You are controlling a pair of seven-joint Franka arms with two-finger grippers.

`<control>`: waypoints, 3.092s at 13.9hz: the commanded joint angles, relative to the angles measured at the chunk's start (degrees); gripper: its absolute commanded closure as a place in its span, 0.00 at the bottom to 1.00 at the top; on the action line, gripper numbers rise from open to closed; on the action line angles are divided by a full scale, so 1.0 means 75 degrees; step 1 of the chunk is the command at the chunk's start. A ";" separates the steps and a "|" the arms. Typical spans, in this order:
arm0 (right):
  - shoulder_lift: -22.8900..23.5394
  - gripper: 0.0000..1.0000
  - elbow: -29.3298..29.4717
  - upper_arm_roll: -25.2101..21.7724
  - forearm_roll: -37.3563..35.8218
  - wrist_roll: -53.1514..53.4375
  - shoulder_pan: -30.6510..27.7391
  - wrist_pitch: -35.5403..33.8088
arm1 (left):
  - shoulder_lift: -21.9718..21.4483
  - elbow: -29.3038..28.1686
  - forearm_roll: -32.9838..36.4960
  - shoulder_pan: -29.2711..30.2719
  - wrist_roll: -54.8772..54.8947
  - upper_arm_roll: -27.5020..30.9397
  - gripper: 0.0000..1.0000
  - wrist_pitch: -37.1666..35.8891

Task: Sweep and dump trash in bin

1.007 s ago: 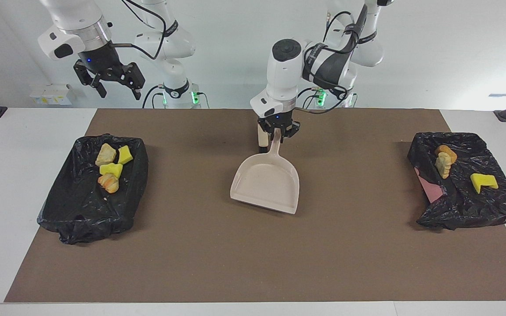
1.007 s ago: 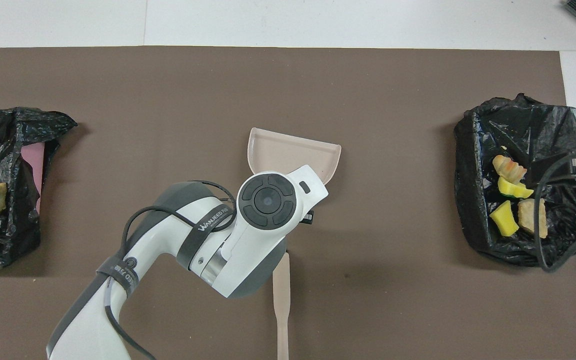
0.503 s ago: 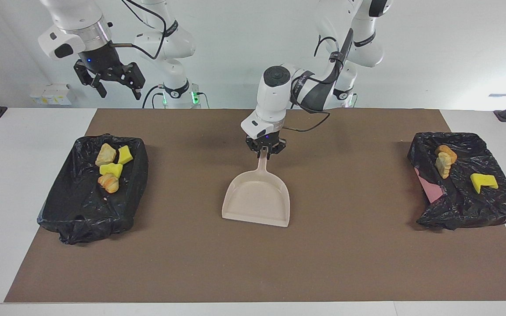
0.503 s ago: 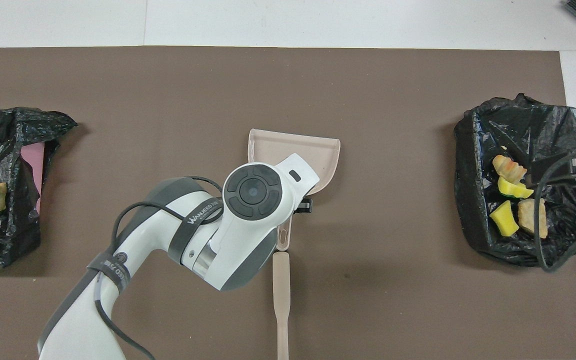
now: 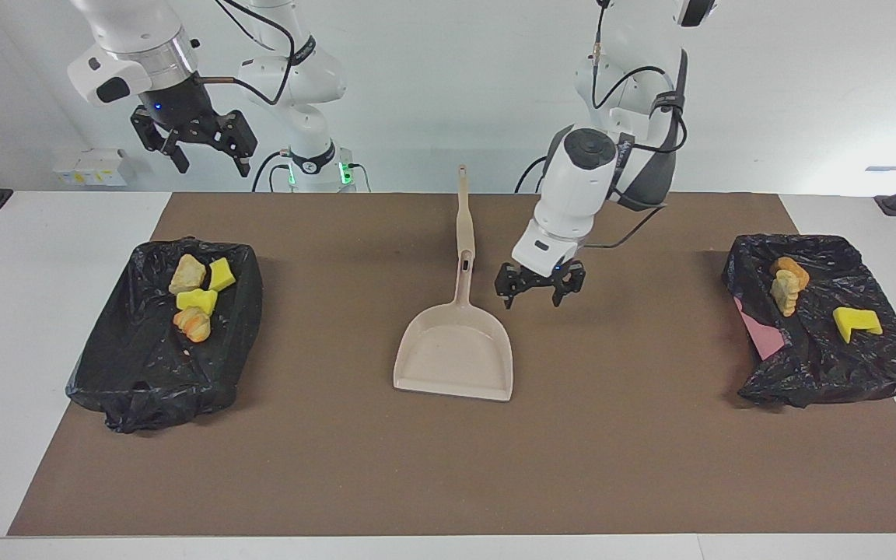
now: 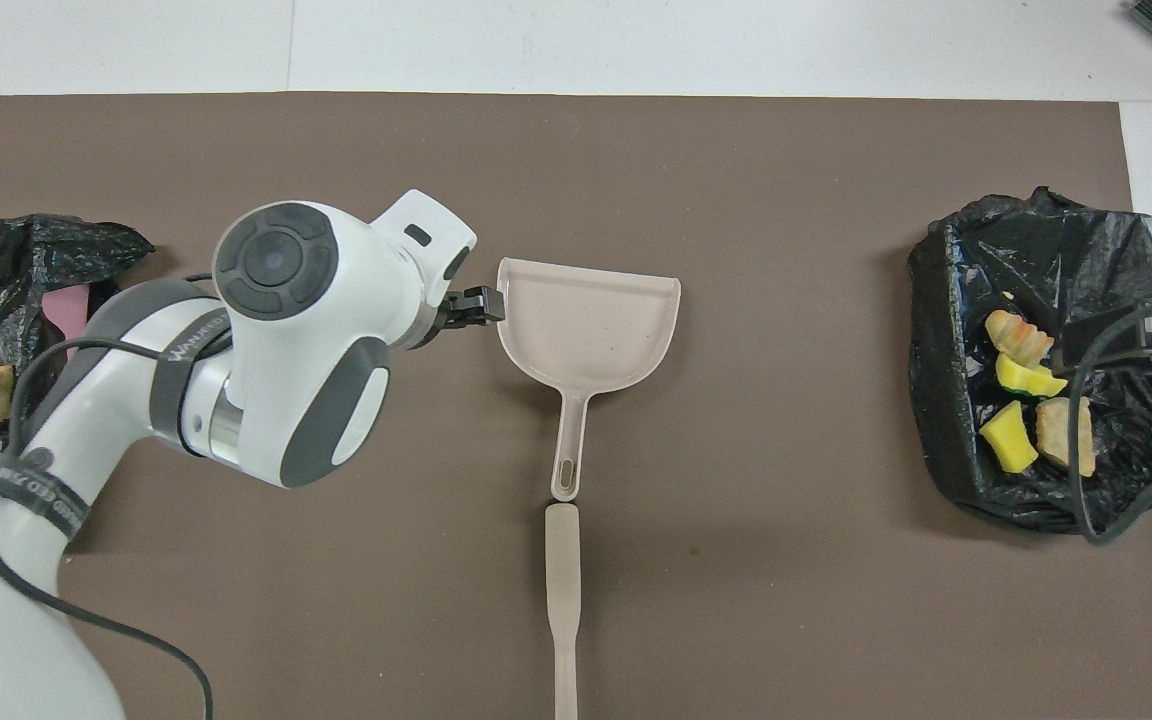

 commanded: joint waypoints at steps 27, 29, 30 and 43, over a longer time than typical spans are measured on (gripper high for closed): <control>-0.0157 0.00 -0.0196 0.0024 -0.0150 0.0001 -0.0008 0.0073 | -0.2445 0.0914 0.0245 0.3180 0.3965 0.0296 0.00 -0.4923; -0.0157 0.00 -0.0196 0.0036 -0.0150 -0.0011 -0.0008 0.0073 | -0.2434 0.1159 0.0244 0.3191 0.3953 0.0296 0.00 -0.5275; -0.0145 0.00 -0.0196 0.0024 -0.0150 -0.0011 -0.0008 0.0073 | -0.2410 0.1300 0.0256 0.3180 0.3953 0.0284 0.00 -0.5358; -0.0157 0.00 -0.0196 0.0024 -0.0150 -0.0046 -0.0020 0.0026 | -0.2387 0.1125 0.0713 0.3063 0.4035 0.0249 0.00 -0.4808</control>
